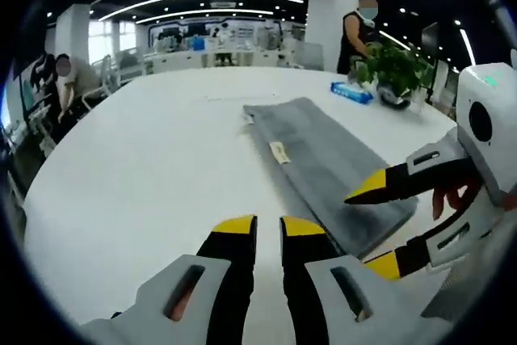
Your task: Open the folded towel by lifting each exposed corner and separating the folded layers until the towel lies flat within the target outline without major curled edges
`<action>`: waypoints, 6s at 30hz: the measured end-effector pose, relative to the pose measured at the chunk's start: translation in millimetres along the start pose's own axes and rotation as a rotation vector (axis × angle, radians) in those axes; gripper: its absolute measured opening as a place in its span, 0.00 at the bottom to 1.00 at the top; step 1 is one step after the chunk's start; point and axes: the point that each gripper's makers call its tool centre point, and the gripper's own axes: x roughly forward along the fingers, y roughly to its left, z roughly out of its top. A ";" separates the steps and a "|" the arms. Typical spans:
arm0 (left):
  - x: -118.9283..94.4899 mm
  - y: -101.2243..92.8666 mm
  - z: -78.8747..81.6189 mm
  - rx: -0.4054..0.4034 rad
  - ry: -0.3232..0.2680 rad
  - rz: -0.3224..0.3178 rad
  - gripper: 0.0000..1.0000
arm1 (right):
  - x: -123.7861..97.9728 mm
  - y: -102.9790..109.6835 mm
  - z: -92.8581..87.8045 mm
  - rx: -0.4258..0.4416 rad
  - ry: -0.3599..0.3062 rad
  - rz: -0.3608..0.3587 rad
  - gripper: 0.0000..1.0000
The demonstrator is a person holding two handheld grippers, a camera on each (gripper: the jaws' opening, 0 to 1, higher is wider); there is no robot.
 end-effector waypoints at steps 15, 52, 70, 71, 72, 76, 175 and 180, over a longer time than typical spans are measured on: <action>-4.4 4.0 0.9 -0.048 -0.010 0.010 0.11 | 5.9 -11.9 -0.3 0.055 0.032 -0.035 0.09; 33.9 -81.5 -30.2 0.090 0.070 -0.227 0.10 | -70.1 -101.7 -47.9 0.464 -0.154 -0.223 0.04; 34.6 -79.5 -31.1 0.031 0.028 -0.227 0.10 | -91.4 -129.2 -96.4 0.527 -0.119 -0.325 0.04; 34.8 -79.2 -31.1 0.020 0.027 -0.229 0.10 | -91.8 -129.3 -99.2 0.532 -0.114 -0.326 0.04; 34.7 -79.6 -30.9 0.014 0.026 -0.230 0.10 | -92.5 -129.4 -101.5 0.534 -0.111 -0.331 0.04; 34.7 -80.1 -31.0 0.021 0.025 -0.229 0.10 | -96.0 -130.9 -107.5 0.528 -0.100 -0.345 0.03; 32.2 -80.6 -31.0 -0.029 0.055 -0.224 0.12 | -142.0 -174.8 -74.3 0.604 -0.291 -0.425 0.00; 32.1 -80.2 -30.8 -0.045 0.058 -0.227 0.12 | -130.0 -159.2 -53.2 0.550 -0.300 -0.372 0.00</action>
